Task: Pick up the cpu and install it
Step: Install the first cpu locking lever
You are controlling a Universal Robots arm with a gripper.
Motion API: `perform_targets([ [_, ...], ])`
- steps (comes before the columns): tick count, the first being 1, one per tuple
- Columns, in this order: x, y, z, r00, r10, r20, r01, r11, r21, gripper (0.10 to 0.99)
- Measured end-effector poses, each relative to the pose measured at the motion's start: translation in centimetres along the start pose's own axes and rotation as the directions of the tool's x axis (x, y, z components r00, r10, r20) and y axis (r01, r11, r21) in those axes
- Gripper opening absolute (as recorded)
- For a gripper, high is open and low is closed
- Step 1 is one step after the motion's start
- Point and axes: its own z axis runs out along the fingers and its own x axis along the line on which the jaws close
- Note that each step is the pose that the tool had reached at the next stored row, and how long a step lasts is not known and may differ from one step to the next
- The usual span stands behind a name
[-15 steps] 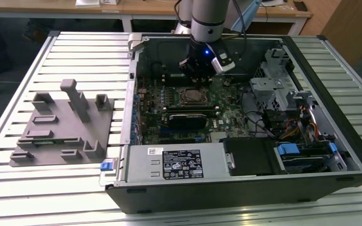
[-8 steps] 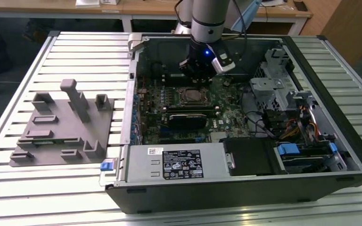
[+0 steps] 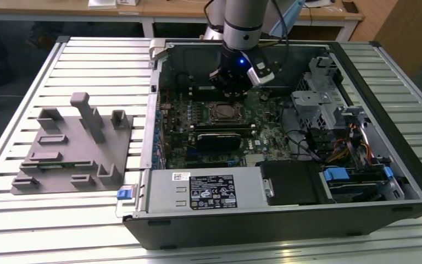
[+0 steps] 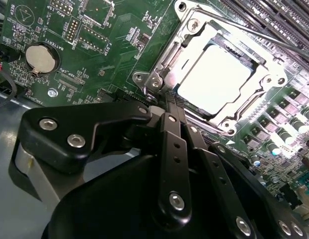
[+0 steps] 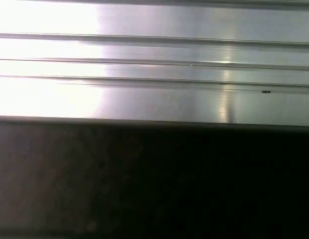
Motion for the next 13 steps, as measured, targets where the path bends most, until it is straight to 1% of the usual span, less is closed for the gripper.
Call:
perform_targets([
  [3,-0.01,0.12,0.01,1.0,0.0,-0.0009,0.0,1.0,-0.003,0.106],
  [5,-0.01,0.17,0.01,1.0,0.0,-0.0016,0.0,1.0,-0.007,0.106],
  [11,-0.02,0.23,-0.02,1.0,-0.001,-0.0033,0.001,0.9995,-0.031,0.106],
  [13,-0.02,0.24,-0.22,1.0,-0.001,-0.0035,0.001,0.9995,-0.033,0.106],
])
